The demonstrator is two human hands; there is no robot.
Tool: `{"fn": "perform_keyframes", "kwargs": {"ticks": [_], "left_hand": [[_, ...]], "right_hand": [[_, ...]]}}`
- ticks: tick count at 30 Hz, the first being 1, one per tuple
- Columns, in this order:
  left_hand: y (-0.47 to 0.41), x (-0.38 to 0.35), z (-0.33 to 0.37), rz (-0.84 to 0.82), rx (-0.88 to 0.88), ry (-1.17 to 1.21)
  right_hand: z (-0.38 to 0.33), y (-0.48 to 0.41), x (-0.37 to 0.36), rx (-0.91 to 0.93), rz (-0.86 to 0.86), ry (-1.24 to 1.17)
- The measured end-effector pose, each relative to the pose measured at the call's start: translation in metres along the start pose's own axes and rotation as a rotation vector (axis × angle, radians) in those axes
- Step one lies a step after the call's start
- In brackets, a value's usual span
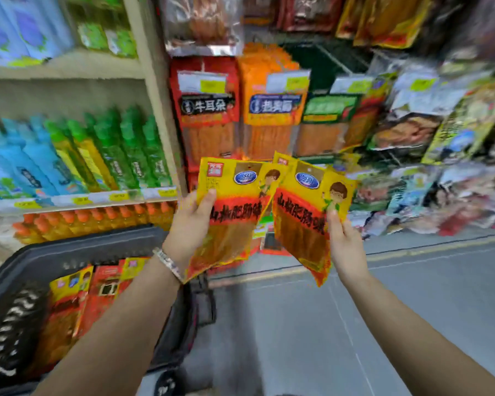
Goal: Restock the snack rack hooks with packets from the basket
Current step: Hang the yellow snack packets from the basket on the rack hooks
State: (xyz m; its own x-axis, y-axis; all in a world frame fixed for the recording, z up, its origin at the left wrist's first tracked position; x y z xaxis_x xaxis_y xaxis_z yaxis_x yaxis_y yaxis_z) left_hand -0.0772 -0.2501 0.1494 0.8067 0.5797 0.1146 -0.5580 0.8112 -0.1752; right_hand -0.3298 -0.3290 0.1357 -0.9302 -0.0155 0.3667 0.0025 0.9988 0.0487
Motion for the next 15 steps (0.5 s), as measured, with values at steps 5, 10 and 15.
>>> {"fn": "perform_keyframes", "kwargs": {"ticks": [5, 10, 15], "left_hand": [[-0.019, -0.087, 0.057, -0.018, -0.222, -0.129], [-0.055, -0.151, 0.126, -0.033, -0.471, -0.208], [-0.099, -0.198, 0.176, -0.031, -0.523, -0.126]], "right_hand": [[-0.014, -0.041, 0.106, 0.133, 0.163, 0.06], [-0.046, -0.091, 0.177, 0.256, 0.221, 0.01], [-0.089, -0.147, 0.214, 0.347, 0.326, -0.039]]}}
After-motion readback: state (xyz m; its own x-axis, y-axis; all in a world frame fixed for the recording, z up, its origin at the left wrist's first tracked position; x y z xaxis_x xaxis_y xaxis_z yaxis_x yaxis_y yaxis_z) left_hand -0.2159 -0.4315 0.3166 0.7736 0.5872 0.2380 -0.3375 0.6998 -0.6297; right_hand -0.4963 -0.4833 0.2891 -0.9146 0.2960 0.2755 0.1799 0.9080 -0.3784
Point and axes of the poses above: each hand's wrist, its own y-axis away from the middle knuckle, its own x-axis out of the back of the hand, z = x × y, the point moved 2 cm from there along -y, towards the middle knuckle, and after that the axes turned 8 degrees about -x, right-handed, at the moved point
